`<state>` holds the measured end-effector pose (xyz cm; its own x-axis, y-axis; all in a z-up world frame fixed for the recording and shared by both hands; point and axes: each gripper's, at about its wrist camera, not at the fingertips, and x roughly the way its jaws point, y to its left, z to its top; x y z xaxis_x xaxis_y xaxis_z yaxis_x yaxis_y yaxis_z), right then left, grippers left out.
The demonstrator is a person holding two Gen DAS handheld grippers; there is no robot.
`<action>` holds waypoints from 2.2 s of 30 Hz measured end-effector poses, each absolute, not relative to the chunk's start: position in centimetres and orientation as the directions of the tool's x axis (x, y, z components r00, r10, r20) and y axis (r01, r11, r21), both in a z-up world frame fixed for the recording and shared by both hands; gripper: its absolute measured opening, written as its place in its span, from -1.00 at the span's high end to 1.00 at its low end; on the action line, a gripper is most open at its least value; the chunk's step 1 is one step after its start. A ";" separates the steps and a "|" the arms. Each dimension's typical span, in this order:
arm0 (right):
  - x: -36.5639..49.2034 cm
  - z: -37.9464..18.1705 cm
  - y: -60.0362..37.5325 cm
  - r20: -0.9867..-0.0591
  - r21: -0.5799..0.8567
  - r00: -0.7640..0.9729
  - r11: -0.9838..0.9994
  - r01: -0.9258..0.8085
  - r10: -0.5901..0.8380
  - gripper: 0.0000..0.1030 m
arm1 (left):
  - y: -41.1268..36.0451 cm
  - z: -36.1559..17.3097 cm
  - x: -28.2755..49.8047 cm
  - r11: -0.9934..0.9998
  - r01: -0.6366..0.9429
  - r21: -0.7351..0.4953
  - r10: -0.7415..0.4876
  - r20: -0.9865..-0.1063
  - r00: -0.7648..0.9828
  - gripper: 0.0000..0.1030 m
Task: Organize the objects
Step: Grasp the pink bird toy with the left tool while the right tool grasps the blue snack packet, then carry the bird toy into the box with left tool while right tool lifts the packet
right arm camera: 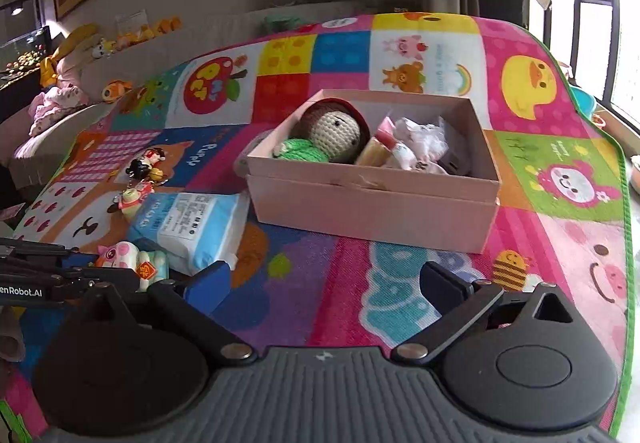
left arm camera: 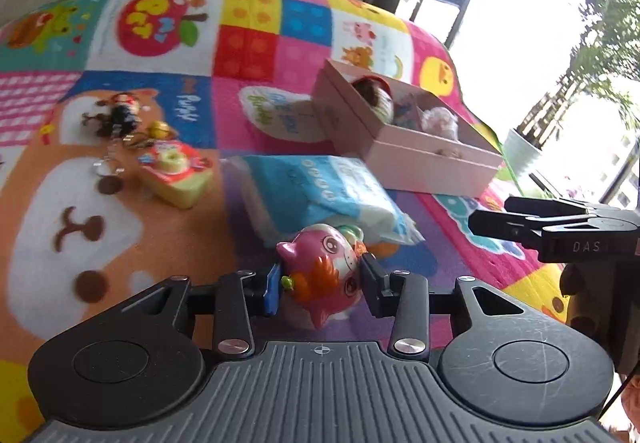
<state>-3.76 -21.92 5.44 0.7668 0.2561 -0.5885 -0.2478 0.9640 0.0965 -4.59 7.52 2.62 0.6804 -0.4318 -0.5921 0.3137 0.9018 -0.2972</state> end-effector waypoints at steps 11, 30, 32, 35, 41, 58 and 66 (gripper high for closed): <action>-1.0 4.1 -12.9 -0.642 0.077 0.663 0.893 -0.443 0.384 -0.96 | 16.2 1.6 -4.6 0.945 -0.030 -0.325 -0.166 -0.559 0.813 0.15; 2.5 5.9 -6.0 -0.604 -0.028 0.684 0.846 -0.532 0.410 -0.90 | 17.3 0.5 -5.2 0.911 -0.028 -0.411 -0.207 -0.516 0.831 0.14; 3.5 5.0 -5.9 -0.622 -0.011 0.678 0.861 -0.508 0.392 -0.77 | 17.3 0.5 -5.2 0.912 -0.027 -0.410 -0.207 -0.516 0.831 0.14; 4.1 4.1 -6.5 -0.680 0.051 0.619 0.868 -0.493 0.392 -0.18 | 17.3 0.5 -5.2 0.914 -0.027 -0.406 -0.206 -0.518 0.830 0.14; 0.4 4.3 -9.3 -0.695 0.043 0.607 0.865 -0.500 0.386 -0.04 | 16.7 0.8 -5.1 0.928 -0.010 -0.371 -0.204 -0.533 0.821 0.16; -9.7 8.2 -26.2 -0.530 0.087 0.826 0.981 -0.171 0.191 -0.02 | -0.7 6.5 -3.8 0.824 0.520 -0.225 -0.549 -0.546 0.633 0.17; -10.7 8.2 -31.4 -0.431 0.179 0.892 0.982 -0.065 0.138 -0.02 | -9.8 9.5 5.8 0.774 0.562 -0.291 -0.630 -0.435 0.643 0.15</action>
